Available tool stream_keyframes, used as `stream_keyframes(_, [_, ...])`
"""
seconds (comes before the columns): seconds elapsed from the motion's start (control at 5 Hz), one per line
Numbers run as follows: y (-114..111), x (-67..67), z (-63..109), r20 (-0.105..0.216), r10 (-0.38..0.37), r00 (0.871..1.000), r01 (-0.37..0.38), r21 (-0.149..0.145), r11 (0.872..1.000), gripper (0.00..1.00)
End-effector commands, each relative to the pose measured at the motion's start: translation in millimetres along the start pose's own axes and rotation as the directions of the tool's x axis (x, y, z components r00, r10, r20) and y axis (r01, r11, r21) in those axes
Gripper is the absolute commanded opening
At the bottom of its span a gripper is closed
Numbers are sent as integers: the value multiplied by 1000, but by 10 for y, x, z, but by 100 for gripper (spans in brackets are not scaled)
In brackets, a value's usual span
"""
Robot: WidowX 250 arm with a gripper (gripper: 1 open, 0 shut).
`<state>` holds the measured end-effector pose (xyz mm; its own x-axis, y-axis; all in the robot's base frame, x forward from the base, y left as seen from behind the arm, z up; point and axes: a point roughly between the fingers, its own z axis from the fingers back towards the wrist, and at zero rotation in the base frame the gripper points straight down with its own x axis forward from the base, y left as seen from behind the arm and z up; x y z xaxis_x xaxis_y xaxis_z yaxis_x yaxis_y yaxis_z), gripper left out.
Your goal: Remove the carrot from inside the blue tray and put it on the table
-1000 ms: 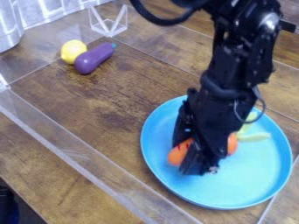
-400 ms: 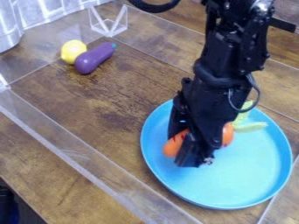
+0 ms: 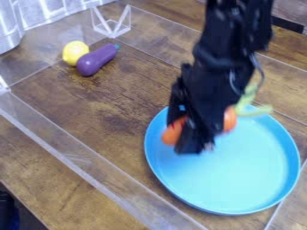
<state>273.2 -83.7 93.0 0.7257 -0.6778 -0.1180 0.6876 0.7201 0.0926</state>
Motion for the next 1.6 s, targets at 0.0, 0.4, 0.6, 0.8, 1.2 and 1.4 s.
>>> stream_keyframes(0.0, [275,-304,340,54,100,993,-104,57,993,0])
stream_keyframes(0.4, [654,-899,184,32,188,982,-190,54,980,0])
stream_keyframes(0.6, [644,-853,5,22,179,984,-180,49,982,0])
stream_keyframes(0.8, [592,-790,-144,14,173,985,-174,44,984,0])
stream_keyframes(1.2, [495,-676,-405,2,145,989,-145,50,988,0])
stream_keyframes(1.4, [454,-643,-400,-4,137,991,-136,61,989,0])
